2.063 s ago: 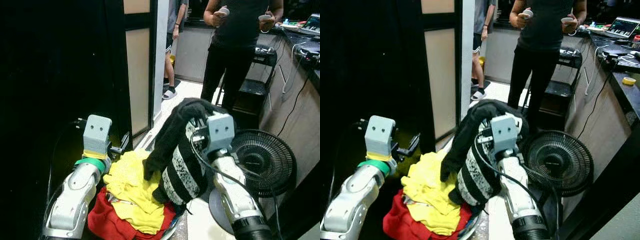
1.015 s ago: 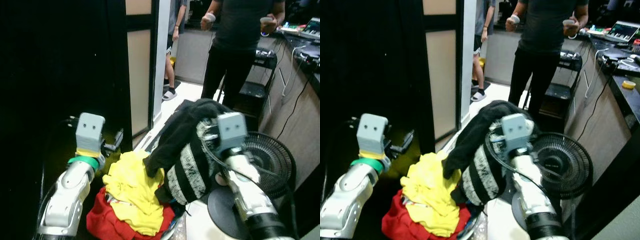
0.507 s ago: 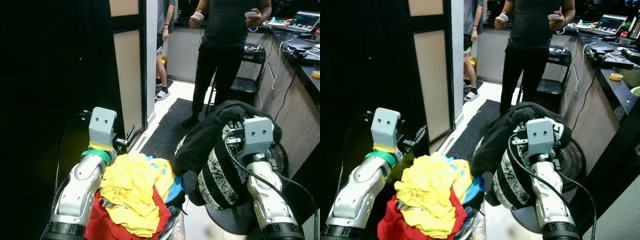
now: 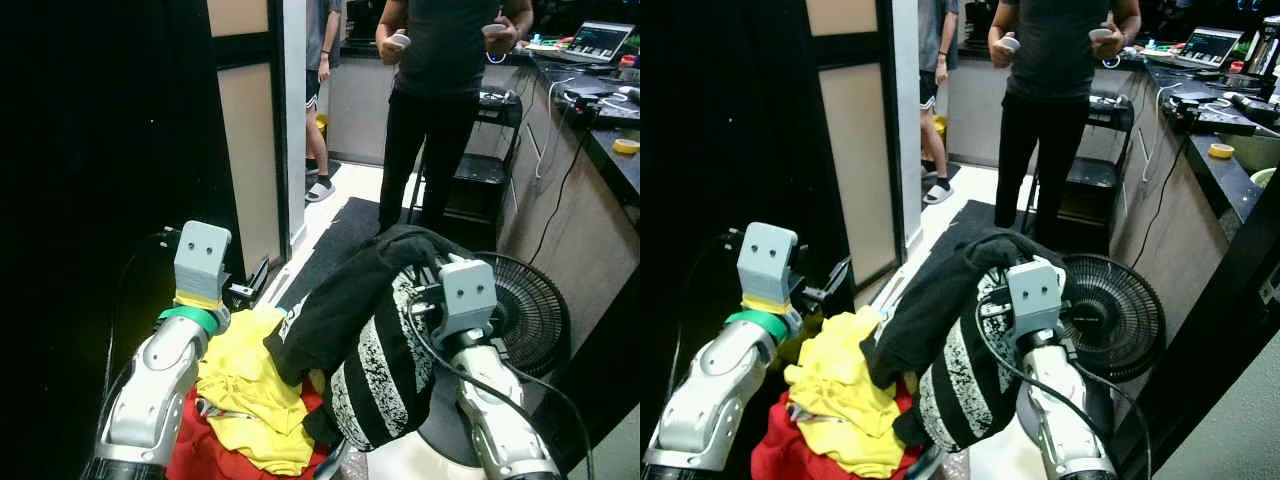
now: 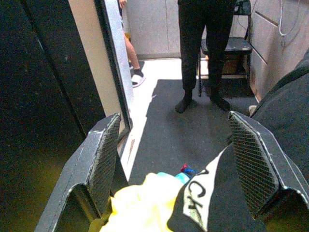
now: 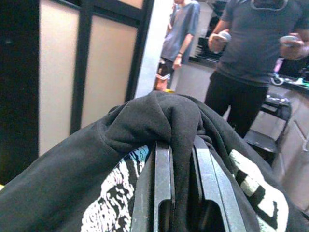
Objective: Clothes washing
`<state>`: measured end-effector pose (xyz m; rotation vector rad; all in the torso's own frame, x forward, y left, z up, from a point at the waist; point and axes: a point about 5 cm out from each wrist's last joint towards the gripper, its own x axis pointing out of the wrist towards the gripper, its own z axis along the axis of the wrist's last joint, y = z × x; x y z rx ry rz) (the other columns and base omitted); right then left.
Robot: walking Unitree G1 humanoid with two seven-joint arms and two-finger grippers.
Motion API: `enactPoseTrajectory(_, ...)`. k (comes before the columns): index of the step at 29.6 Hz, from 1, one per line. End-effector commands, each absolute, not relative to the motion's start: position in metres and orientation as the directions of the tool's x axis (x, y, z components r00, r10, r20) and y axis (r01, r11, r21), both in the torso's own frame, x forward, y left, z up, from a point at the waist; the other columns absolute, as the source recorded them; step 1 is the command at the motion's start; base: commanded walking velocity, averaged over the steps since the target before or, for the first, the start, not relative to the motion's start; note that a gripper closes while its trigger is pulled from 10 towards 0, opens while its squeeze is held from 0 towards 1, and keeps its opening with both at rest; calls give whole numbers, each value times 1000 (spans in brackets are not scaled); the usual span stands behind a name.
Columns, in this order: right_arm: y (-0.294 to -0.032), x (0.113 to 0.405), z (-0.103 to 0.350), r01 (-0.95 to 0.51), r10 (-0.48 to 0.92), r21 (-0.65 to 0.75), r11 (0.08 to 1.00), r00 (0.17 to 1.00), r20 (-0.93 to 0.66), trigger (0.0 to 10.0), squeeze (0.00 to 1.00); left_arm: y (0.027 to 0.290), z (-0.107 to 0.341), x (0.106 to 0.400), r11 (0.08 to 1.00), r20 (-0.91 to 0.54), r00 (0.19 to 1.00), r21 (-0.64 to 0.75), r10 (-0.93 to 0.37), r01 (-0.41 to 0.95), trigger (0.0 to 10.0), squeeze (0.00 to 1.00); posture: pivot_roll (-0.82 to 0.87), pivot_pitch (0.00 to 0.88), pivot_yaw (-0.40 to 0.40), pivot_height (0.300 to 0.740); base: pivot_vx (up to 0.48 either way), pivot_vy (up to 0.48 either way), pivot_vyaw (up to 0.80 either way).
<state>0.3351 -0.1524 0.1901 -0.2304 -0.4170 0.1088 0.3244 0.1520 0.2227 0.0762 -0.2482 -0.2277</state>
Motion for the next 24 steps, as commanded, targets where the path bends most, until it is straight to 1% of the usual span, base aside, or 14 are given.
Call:
enactPoseTrajectory(1,-149,334,193,-73,170,-244,967,899,404,10000,0,157,221,322,971,223,947,106,-231,213,10000,0,-9,0,39,740,0,0,0)
enactPoseTrajectory(7,-144,335,192,-90,188,-249,964,896,403,10000,0,169,226,321,968,222,947,148,-233,203,10000,0,3,0,46,740,0,0,0)
enactPoseTrajectory(11,-144,335,193,-82,181,-250,965,895,407,10000,0,168,230,321,970,229,946,142,-228,200,10000,0,4,0,49,740,0,0,0)
enactPoseTrajectory(16,-146,335,192,-76,175,-248,966,897,405,10000,0,165,229,323,968,231,944,138,-236,209,10000,0,-13,0,43,740,0,0,0)
enactPoseTrajectory(19,-150,334,192,-69,172,-259,963,899,403,10000,0,158,228,324,969,239,941,115,-241,219,10000,0,-28,0,38,740,0,0,0)
enactPoseTrajectory(24,-155,333,193,-53,161,-266,963,902,402,10000,0,155,227,324,970,238,941,85,-240,226,10000,0,-39,0,38,740,0,0,0)
